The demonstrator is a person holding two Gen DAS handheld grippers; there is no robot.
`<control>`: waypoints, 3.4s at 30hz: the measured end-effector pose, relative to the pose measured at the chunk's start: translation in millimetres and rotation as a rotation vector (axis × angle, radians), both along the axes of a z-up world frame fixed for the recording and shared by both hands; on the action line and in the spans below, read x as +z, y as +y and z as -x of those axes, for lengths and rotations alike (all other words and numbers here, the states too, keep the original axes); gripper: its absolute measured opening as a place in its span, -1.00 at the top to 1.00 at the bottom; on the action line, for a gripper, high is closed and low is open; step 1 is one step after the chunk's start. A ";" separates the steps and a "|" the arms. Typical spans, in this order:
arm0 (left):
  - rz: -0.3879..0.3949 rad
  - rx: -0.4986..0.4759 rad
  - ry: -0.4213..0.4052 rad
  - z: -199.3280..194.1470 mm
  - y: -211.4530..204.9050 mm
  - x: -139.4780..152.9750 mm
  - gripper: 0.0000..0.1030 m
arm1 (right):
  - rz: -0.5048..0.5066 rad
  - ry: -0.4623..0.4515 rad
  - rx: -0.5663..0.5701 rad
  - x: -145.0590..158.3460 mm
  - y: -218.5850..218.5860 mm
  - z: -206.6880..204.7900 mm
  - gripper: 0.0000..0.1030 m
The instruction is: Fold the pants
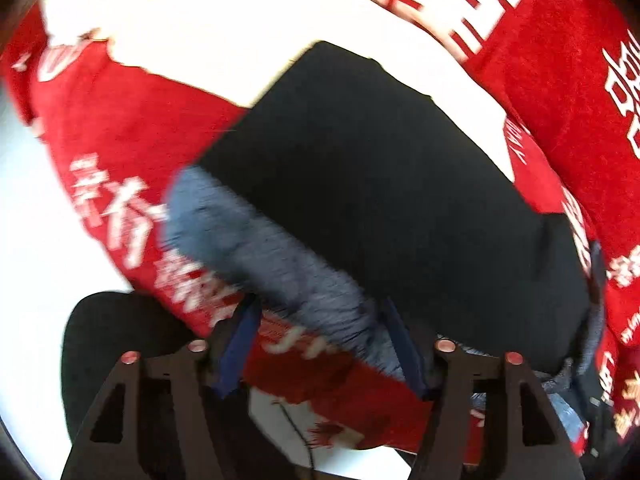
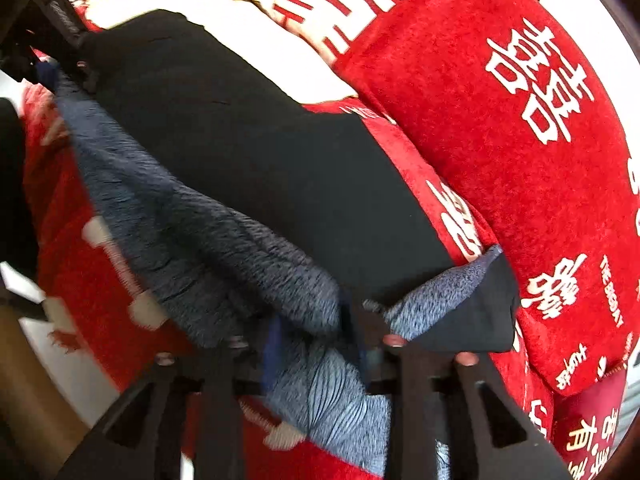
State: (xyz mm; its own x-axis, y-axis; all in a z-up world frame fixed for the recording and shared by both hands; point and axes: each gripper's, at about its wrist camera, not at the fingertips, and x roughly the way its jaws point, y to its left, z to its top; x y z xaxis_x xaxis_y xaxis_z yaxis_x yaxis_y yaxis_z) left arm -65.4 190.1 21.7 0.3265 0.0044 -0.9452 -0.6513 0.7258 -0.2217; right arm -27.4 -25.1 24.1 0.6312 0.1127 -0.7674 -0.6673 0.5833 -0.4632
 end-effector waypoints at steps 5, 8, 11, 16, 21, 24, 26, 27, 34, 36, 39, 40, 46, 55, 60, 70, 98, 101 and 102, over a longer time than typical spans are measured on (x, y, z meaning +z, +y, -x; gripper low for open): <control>-0.054 -0.028 0.002 9.2 -16.2 14.2 -0.26 | -0.257 0.094 -0.070 54.9 -41.5 -7.5 -0.47; -0.105 -0.135 -0.007 -6.3 -39.7 25.7 -0.26 | -0.317 0.052 -0.246 73.6 -69.7 -53.5 -0.54; -0.133 -0.267 -0.014 -33.4 -74.0 32.3 -0.26 | -0.270 0.010 -0.455 73.9 -90.4 -119.7 -0.58; -0.169 -0.435 0.030 -73.2 -130.5 23.2 -0.27 | -0.244 0.157 -0.792 51.5 -114.6 -243.0 -0.59; -0.152 -0.463 0.096 -91.9 -153.6 2.0 -0.35 | -0.130 0.219 -0.925 11.7 -111.4 -301.4 -0.59; -0.162 -0.477 0.108 -96.0 -159.0 -2.2 -0.55 | -0.059 0.266 -0.938 -15.1 -114.7 -319.2 -0.61; -0.166 -0.473 0.114 -99.7 -160.1 -2.5 -0.55 | -0.087 0.255 -0.953 -10.1 -125.6 -319.7 -0.40; -0.169 -0.472 0.116 -100.8 -160.9 -2.4 -0.55 | -0.142 0.289 -0.957 -8.3 -135.4 -318.7 0.15; -0.209 -0.504 0.103 -101.4 -177.7 -2.2 -0.55 | -0.425 0.193 -1.036 47.8 -212.7 -239.5 0.81; -0.219 -0.513 0.099 -102.7 -181.6 -2.0 -0.55 | -0.474 0.115 -1.042 65.8 -229.8 -201.3 0.82; -0.232 -0.529 0.090 -100.8 -185.7 0.4 -0.55 | -0.541 0.040 -1.079 78.0 -264.6 -143.7 0.86; -0.234 -0.535 0.088 -99.9 -186.2 1.1 -0.55 | -0.553 0.033 -1.105 74.9 -277.1 -130.6 0.86; -0.256 -0.564 0.083 -101.9 -197.7 1.2 -0.55 | -0.638 0.201 -1.251 0.5 -343.1 -99.6 0.84; -0.276 -0.570 0.072 -102.0 -200.2 -0.8 -0.55 | -0.659 0.164 -1.188 -4.4 -340.8 -104.2 0.51; -0.267 -0.564 0.060 -100.1 -199.3 -2.2 -0.55 | -0.710 0.138 -1.228 2.4 -367.2 -94.0 -0.29; -0.241 -0.590 0.042 -98.2 -209.1 1.3 -0.55 | -0.590 0.061 -1.156 19.2 -377.3 -97.6 0.58; -0.205 -0.595 0.037 -97.0 -221.2 -2.1 -0.83 | -0.834 0.142 -1.202 -7.9 -451.3 -104.5 -0.36; -0.185 -0.594 0.032 -97.1 -217.8 -1.3 -0.83 | -0.820 0.159 -1.201 -5.4 -449.3 -115.9 0.41; -0.181 -0.591 0.030 -96.6 -216.9 -0.7 -0.83 | -0.826 0.160 -1.205 -3.3 -448.8 -116.5 0.56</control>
State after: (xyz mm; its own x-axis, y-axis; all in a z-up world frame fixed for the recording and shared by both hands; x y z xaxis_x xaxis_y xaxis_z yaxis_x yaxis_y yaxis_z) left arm 31.2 -26.8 21.0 0.2958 -0.0085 -0.9552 -0.1313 0.9901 -0.0495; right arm 89.1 -473.9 20.8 0.5759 0.0236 -0.8172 0.3922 0.8690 0.3015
